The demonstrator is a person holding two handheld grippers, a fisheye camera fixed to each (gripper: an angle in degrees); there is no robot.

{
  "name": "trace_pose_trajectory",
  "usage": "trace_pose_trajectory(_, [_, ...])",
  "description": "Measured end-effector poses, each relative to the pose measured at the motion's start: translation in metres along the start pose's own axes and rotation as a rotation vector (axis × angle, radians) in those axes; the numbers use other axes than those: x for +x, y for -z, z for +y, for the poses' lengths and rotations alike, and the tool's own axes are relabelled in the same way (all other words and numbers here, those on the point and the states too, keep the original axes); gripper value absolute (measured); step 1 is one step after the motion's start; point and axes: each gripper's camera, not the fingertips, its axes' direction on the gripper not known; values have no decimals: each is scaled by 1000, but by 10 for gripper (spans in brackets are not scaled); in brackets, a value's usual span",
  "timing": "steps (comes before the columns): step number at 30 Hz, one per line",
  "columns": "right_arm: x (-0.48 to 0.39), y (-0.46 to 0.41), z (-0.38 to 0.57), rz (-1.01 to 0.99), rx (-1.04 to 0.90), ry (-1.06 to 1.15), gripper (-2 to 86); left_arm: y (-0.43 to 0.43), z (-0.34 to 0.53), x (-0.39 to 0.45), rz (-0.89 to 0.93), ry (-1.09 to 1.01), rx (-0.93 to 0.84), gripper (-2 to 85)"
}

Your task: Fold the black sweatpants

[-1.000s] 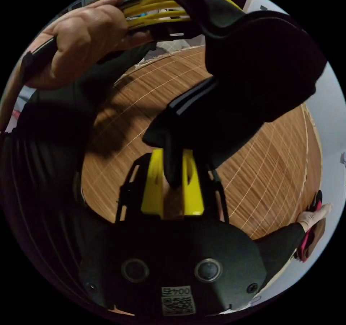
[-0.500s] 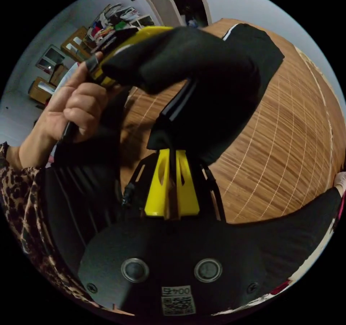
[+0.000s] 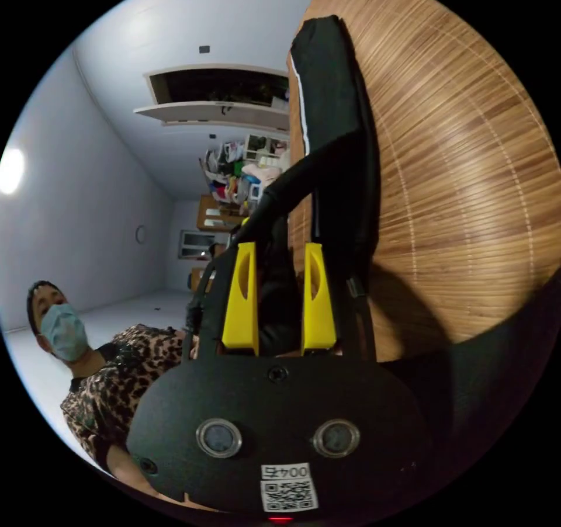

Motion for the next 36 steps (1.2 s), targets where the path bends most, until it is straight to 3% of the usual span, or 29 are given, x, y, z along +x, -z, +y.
trace_pose_trajectory(2, [1,-1,-1,-96,-19,7,89,-5,3,2,-41,5,-10,38])
trace_pose_trajectory(4, [-3,4,4,-59,-2,-1,90,-11,4,8,-113,-8,-45,39])
trace_pose_trajectory(8, [-24,9,13,323,-30,-9,93,-29,18,6,-167,54,-142,45])
trace_pose_trajectory(11, [-40,10,13,457,-16,49,98,-44,40,8,-154,84,-202,57])
trace_pose_trajectory(15, [-25,4,-1,473,-49,16,101,-56,54,37,-193,-15,-179,62])
trace_pose_trajectory(20, [5,0,-25,500,-18,-57,122,-90,48,97,-538,-362,-158,63])
trace_pose_trajectory(29, [31,-7,-48,471,-57,-91,131,-145,81,173,-519,-699,-171,52])
trace_pose_trajectory(32, [41,-6,-54,438,-58,-113,132,-163,86,177,-636,-765,-167,48])
trace_pose_trajectory(36, [48,-13,-66,449,-89,-106,132,-193,57,139,-751,-683,-225,63])
